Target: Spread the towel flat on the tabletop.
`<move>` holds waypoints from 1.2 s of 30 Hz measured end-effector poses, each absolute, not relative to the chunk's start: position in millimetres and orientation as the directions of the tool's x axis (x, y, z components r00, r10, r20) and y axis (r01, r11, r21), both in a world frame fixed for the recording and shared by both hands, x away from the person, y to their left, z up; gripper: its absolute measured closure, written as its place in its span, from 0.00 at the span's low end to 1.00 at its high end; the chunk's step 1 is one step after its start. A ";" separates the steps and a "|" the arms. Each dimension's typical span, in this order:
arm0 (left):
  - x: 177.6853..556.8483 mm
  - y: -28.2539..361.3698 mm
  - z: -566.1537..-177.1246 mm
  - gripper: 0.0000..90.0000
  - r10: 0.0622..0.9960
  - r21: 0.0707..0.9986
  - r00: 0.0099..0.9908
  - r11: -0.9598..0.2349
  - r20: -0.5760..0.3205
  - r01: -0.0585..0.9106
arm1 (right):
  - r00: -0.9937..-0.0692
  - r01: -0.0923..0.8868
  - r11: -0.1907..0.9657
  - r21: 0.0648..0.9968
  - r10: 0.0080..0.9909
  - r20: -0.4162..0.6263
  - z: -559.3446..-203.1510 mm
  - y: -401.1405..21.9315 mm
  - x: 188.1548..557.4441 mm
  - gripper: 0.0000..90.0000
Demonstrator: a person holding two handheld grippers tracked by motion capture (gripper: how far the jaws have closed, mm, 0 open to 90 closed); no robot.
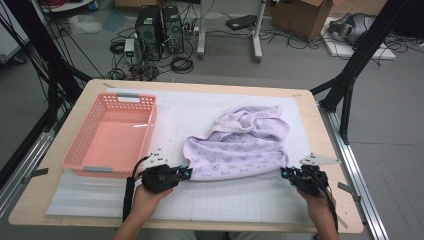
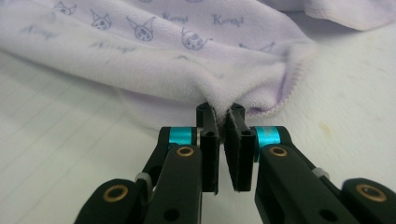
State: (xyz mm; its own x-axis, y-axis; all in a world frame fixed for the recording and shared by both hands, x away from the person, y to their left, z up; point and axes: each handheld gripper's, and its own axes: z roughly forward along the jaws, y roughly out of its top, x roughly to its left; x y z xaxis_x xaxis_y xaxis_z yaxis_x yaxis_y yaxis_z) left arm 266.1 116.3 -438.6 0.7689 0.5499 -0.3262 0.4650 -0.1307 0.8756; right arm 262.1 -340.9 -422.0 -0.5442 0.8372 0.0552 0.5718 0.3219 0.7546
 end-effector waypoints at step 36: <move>279.4 84.1 -446.8 0.94 0.694 0.776 0.684 -0.297 -0.225 0.557 | -0.518 0.623 0.271 0.734 0.846 0.127 -446.3 -342.7 259.7 0.65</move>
State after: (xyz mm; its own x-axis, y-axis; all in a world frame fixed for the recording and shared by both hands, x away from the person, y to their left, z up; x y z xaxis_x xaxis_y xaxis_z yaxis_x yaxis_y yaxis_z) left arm 279.4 84.1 -446.8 0.6842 0.6936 -0.2254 0.5568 -0.2971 0.7757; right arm 259.7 -342.7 -446.3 -0.5181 0.8458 0.1273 0.6232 0.2713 0.7335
